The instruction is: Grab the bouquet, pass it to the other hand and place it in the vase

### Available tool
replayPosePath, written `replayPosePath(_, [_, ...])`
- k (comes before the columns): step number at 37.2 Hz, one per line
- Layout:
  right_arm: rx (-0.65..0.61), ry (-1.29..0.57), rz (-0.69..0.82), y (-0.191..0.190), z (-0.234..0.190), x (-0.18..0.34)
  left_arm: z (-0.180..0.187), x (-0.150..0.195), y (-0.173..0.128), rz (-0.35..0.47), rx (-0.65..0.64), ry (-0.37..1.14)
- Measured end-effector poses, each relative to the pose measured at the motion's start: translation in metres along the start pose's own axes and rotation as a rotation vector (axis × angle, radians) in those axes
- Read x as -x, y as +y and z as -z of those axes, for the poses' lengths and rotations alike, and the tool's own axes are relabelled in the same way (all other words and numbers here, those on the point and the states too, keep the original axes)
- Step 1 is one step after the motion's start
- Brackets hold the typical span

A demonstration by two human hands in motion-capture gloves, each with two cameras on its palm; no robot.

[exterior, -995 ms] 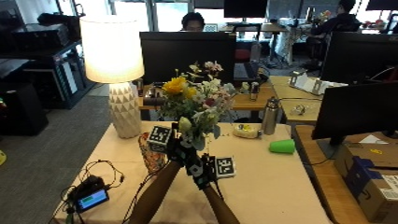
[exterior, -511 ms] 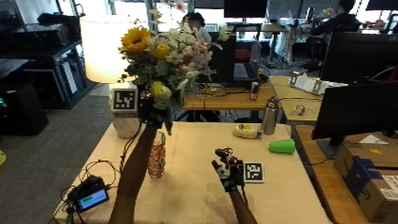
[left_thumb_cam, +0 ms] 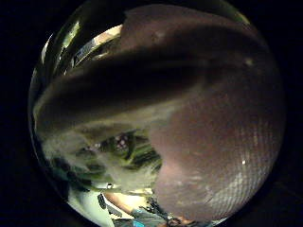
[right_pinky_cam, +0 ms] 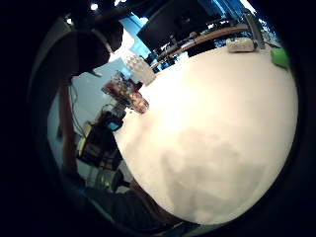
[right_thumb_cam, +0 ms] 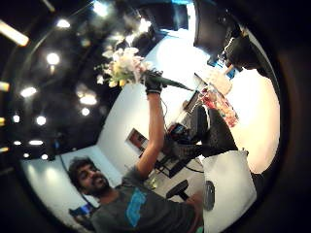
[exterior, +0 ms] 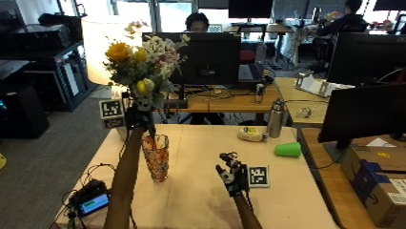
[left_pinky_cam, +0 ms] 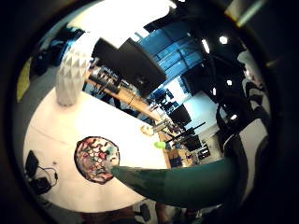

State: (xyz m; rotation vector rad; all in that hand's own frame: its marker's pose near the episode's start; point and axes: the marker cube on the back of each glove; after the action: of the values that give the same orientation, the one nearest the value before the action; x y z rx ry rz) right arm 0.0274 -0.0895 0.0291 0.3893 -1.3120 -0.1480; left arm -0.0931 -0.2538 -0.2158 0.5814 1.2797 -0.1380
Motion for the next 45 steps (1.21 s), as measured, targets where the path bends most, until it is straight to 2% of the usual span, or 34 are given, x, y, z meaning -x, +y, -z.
replayPosePath(1, [0.005,0.011,0.013,0.0,-0.001,-0.002,-0.002,0.014,0.001,0.063,0.009,0.005])
replayPosePath(3, [0.018,0.038,0.022,0.0,-0.002,-0.005,-0.005,0.04,0.002,0.126,0.022,0.006])
replayPosePath(8, [0.027,0.155,0.0,0.002,0.003,-0.013,-0.012,0.105,0.006,0.214,0.044,0.023])
replayPosePath(11, [0.024,0.151,0.001,0.002,0.004,-0.012,-0.013,0.138,0.012,0.27,0.043,0.04])
replayPosePath(18, [0.017,0.154,0.002,0.001,0.007,-0.003,-0.004,0.188,0.029,0.407,0.083,0.061])
replayPosePath(22, [0.009,0.088,-0.073,0.004,0.004,0.0,0.006,0.19,0.037,0.433,0.144,0.02])
replayPosePath(29, [0.01,0.232,-0.015,0.003,0.01,-0.008,0.029,0.197,0.046,0.429,0.332,-0.139])
replayPosePath(32, [0.008,0.276,-0.001,0.003,0.011,-0.009,0.04,0.193,0.054,0.419,0.394,-0.145])
replayPosePath(35, [0.011,0.203,0.009,0.003,0.007,-0.002,0.054,0.187,0.059,0.398,0.376,-0.118])
replayPosePath(38, [0.007,0.072,-0.019,0.004,-0.001,0.009,0.076,0.181,0.063,0.36,0.299,-0.098])
replayPosePath(42, [0.011,0.164,-0.015,0.004,0.001,-0.002,0.104,0.167,0.069,0.322,0.199,-0.08])
replayPosePath(45, [0.016,0.213,0.003,0.004,0.001,-0.005,0.116,0.161,0.07,0.284,0.179,-0.066])
